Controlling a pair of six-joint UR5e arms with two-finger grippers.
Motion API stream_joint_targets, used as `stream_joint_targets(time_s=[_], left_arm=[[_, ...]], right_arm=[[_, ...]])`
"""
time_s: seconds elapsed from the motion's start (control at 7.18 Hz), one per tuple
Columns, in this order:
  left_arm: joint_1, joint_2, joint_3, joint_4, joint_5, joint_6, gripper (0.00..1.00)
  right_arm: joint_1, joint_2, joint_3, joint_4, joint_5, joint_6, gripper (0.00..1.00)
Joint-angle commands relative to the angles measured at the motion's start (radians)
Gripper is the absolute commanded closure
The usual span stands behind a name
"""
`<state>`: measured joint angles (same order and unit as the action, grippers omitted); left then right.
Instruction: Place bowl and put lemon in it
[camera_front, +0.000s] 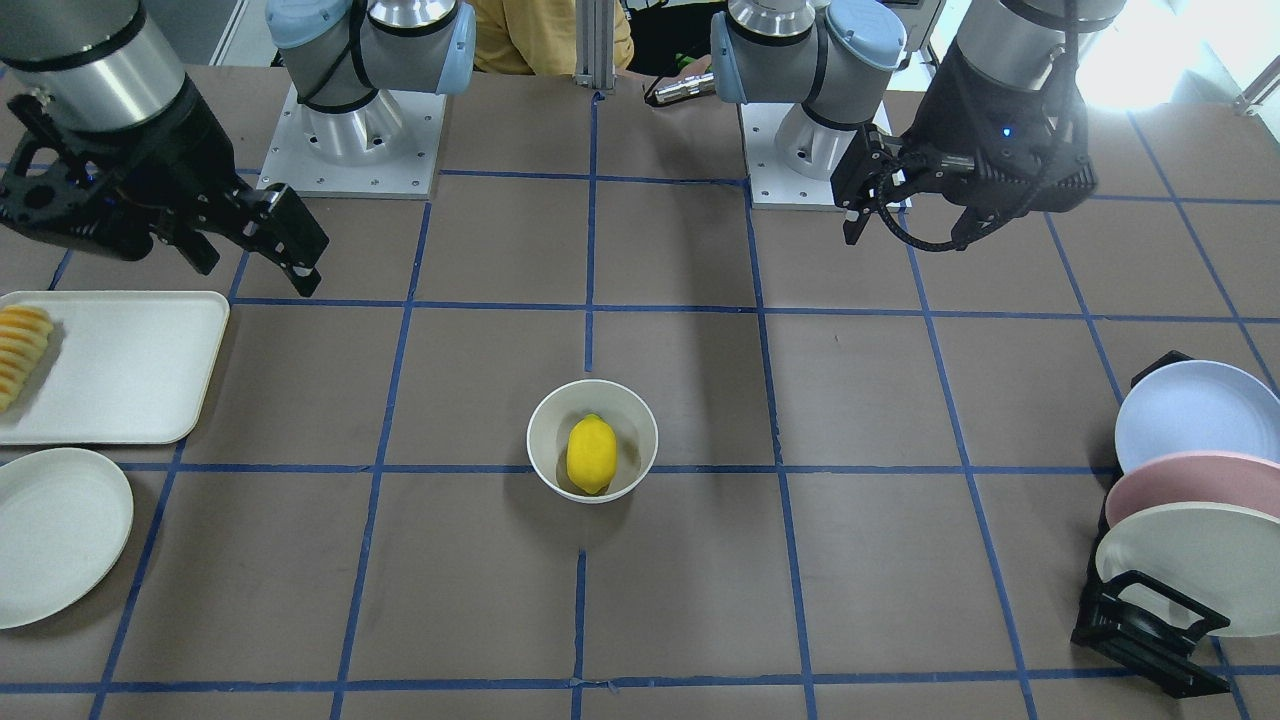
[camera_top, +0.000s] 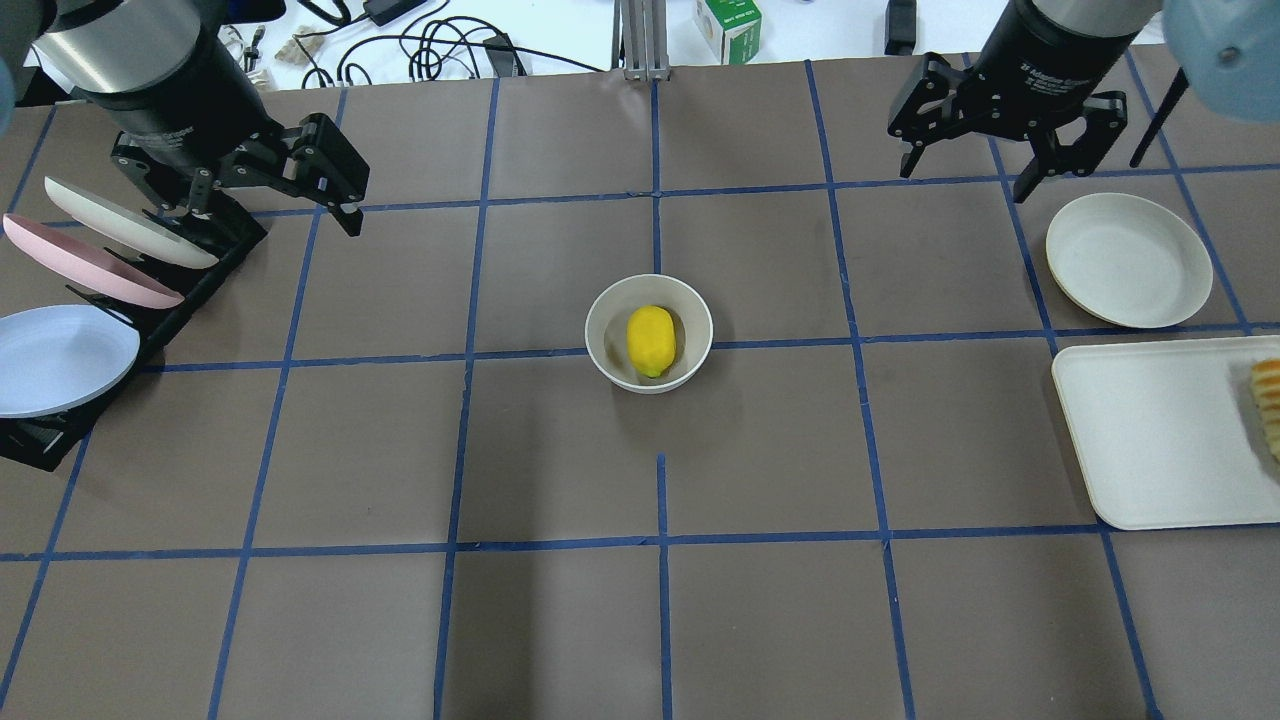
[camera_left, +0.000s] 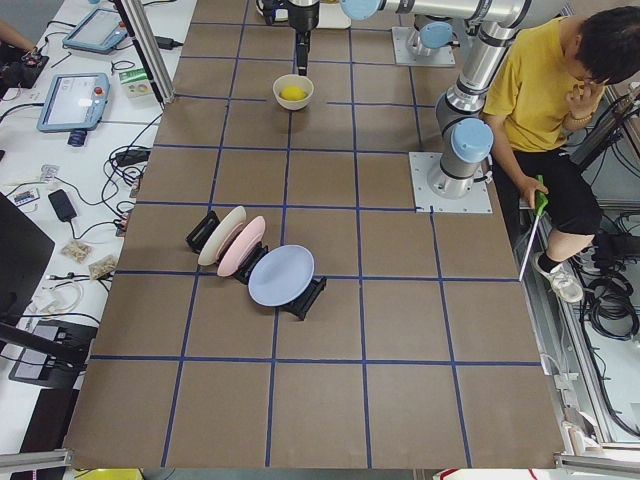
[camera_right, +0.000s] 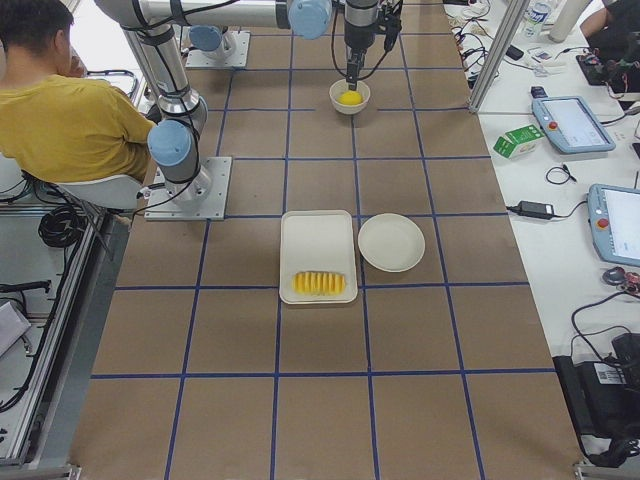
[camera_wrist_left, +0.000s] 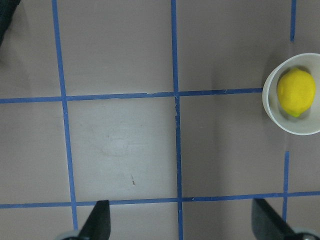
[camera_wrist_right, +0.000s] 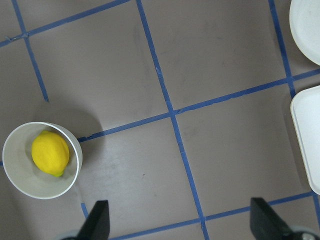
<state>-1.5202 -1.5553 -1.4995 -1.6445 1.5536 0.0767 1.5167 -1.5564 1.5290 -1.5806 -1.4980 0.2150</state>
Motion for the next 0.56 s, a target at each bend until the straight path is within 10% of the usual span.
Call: stream_joint_targets(time_s=[0.0, 0.42], left_arm=[[-0.001, -0.002, 0.001, 0.0, -0.001, 0.0, 0.0], [-0.001, -0.008, -0.001, 0.006, -0.001, -0.002, 0.0]], right_arm=[[0.08, -0.027, 0.075, -0.016, -0.022, 0.01, 0.0], [0.083, -0.024, 0.077, -0.01, -0.085, -0.006, 0.0]])
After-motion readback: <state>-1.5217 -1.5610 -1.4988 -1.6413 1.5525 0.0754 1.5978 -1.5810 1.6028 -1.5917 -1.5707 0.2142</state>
